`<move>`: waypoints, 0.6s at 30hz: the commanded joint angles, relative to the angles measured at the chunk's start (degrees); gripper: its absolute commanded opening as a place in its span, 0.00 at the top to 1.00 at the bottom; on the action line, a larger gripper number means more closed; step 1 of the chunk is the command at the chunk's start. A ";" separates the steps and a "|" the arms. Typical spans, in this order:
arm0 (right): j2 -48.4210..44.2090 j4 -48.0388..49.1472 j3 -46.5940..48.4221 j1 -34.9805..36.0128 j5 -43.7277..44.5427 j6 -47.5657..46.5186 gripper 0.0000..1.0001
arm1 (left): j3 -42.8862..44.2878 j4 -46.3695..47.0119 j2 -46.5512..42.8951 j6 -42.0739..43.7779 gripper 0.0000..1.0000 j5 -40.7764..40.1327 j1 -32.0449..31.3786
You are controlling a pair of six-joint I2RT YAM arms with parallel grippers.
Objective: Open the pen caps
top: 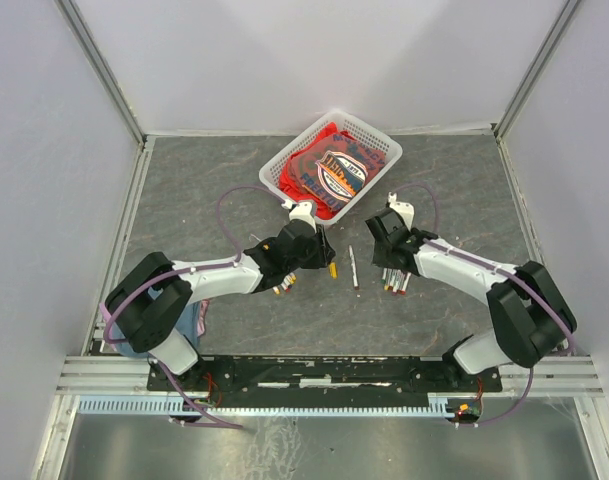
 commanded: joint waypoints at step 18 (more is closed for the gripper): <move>-2.71 -1.94 -0.80 -5.02 3.96 -0.33 0.64 | -0.40 3.63 -1.75 1.88 0.56 1.63 -0.24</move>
